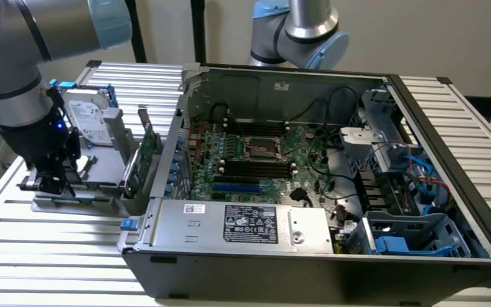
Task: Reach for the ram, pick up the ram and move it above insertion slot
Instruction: 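Pick up the ram and move it above insertion slot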
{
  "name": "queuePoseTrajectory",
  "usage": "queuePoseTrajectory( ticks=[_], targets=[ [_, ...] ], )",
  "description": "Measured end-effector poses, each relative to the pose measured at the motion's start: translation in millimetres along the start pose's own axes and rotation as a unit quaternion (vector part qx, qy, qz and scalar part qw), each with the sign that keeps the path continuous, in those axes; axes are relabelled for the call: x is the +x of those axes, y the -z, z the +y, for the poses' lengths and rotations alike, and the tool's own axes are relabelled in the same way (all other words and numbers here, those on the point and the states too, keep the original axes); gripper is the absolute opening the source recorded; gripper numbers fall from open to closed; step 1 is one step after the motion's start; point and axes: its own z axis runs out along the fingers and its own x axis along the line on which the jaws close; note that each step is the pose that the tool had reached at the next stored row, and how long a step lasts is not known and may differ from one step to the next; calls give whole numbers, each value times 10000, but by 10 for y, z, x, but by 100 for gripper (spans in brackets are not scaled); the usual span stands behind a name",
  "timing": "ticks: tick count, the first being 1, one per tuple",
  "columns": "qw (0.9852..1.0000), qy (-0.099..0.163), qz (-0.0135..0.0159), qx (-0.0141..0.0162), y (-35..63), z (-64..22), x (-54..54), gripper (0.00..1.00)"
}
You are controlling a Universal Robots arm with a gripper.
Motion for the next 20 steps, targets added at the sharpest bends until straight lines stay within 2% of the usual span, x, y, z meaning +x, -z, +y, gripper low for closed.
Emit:
queuePoseTrajectory(
  ticks=[9, 16, 20],
  targets=[
    [10000, 21, 1, -2, -37, -22, 58, 36],
    [10000, 39, 0, -3, -155, -35, 66, 36],
    [10000, 48, -15, -13, -203, -38, 68, 36]
  ],
)
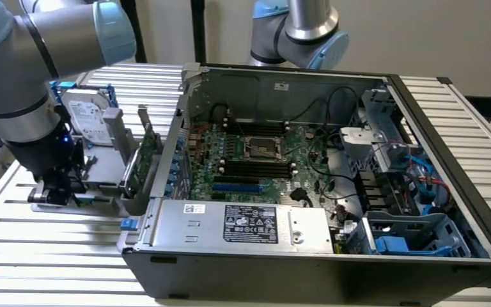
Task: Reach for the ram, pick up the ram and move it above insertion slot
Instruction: 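Pick up the ram and move it above insertion slot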
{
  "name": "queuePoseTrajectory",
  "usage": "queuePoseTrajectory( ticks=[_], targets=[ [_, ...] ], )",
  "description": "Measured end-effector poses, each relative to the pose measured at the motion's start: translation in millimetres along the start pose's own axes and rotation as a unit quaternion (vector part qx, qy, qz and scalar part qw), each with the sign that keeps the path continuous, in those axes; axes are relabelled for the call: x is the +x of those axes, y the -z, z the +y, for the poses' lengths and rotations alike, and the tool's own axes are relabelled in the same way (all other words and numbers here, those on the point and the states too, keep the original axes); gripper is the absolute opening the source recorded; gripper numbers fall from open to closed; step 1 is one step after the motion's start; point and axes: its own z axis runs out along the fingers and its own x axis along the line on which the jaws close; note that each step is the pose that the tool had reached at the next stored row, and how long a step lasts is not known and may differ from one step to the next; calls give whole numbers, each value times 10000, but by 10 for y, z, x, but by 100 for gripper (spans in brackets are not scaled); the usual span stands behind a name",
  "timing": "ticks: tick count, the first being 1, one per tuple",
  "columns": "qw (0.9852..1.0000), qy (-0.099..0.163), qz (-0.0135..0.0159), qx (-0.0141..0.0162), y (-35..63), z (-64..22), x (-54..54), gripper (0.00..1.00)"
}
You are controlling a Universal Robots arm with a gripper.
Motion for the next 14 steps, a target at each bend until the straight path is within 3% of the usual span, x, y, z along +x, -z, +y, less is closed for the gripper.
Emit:
queuePoseTrajectory(
  ticks=[7, 14],
  targets=[
    [9999, 16, -79, -81, -30, -5, 1, 36],
    [9999, 19, -123, -84, -44, -22, 5, 36]
  ],
)
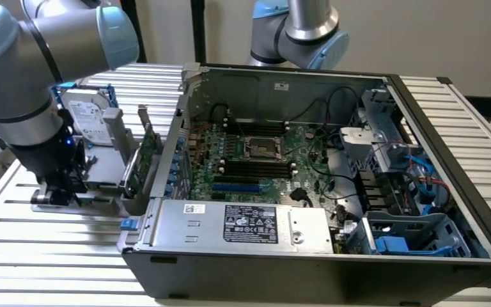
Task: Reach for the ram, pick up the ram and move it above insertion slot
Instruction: 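Pick up the ram and move it above insertion slot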
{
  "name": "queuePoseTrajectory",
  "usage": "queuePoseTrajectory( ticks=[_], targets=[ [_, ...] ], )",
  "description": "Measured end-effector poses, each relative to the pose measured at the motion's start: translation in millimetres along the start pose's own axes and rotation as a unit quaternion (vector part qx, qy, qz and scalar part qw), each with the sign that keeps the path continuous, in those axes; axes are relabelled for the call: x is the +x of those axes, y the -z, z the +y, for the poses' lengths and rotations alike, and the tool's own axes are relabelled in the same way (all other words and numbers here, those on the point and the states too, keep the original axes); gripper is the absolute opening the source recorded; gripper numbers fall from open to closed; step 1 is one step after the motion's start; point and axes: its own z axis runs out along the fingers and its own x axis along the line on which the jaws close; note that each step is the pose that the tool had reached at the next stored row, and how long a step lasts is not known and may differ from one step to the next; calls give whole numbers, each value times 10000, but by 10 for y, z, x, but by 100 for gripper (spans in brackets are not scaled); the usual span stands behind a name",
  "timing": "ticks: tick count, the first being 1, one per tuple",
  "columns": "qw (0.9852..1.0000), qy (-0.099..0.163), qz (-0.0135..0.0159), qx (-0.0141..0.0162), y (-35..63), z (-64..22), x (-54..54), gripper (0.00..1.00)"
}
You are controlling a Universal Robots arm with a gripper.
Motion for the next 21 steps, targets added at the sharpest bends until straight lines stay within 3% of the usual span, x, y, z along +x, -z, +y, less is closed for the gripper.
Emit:
queuePoseTrajectory(
  ticks=[8, 10, 11, 12, 21],
  targets=[
    [10000, 1, -31, 1, -17, -1, 3, 35],
    [10000, 2, -31, 0, -16, -1, 3, 22],
    [10000, 2, -31, 0, -17, -1, 3, 22],
    [10000, 2, -31, 0, -17, -1, 3, 15],
    [10000, 1, -31, 1, -17, -2, 3, 14]
  ],
)
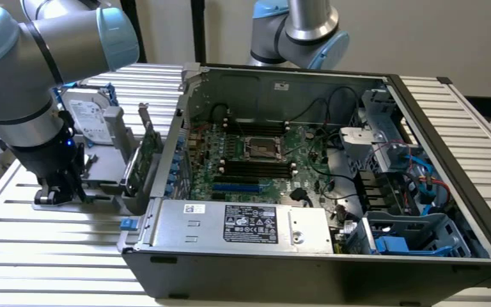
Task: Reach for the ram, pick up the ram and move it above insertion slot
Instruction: 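Pick up the ram and move it above insertion slot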
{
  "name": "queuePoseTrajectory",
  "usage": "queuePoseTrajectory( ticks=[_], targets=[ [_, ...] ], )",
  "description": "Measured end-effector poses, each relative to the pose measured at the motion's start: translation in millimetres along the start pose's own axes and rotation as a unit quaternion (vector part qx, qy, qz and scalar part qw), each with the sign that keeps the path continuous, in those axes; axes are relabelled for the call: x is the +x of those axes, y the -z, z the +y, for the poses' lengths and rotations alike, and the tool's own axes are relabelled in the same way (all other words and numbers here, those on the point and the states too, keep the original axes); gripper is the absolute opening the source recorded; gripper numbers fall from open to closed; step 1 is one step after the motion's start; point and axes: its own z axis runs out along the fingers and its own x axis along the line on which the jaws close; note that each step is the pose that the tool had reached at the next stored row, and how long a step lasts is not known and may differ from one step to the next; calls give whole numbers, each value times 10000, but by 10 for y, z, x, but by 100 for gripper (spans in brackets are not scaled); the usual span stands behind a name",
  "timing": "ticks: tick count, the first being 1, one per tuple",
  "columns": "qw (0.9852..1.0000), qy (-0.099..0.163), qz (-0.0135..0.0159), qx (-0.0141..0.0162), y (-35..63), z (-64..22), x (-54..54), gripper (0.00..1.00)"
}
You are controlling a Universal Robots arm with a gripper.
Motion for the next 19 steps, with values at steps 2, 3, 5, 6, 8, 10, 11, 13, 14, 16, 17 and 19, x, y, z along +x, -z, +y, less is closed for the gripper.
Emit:
queuePoseTrajectory(
  ticks=[2, 3, 5, 6, 8, 10, 11, 13, 14, 16, 17, 19],
  targets=[
    [10000, 0, 0, 0, 0, 0, 0, 14],
    [10000, 0, 0, 0, 0, 0, 0, 14],
    [10000, 0, 0, 0, 0, 0, 0, 14],
    [10000, 0, 0, 0, 0, 0, 0, 14],
    [10000, 0, 0, 0, 1, 0, 0, 14],
    [10000, 0, 0, 0, 1, 0, 0, 14],
    [10000, 0, 0, -1, 1, 0, 0, 14],
    [10000, -2, 0, -1, 1, 0, 0, 14],
    [10000, -7, 0, -1, 1, -1, 0, 14],
    [10000, -30, -1, 1, 1, -5, 1, 14],
    [10000, -51, -2, 1, 1, -7, 1, 14],
    [10000, -90, -4, 2, 1, -9, 1, 14]
  ],
)
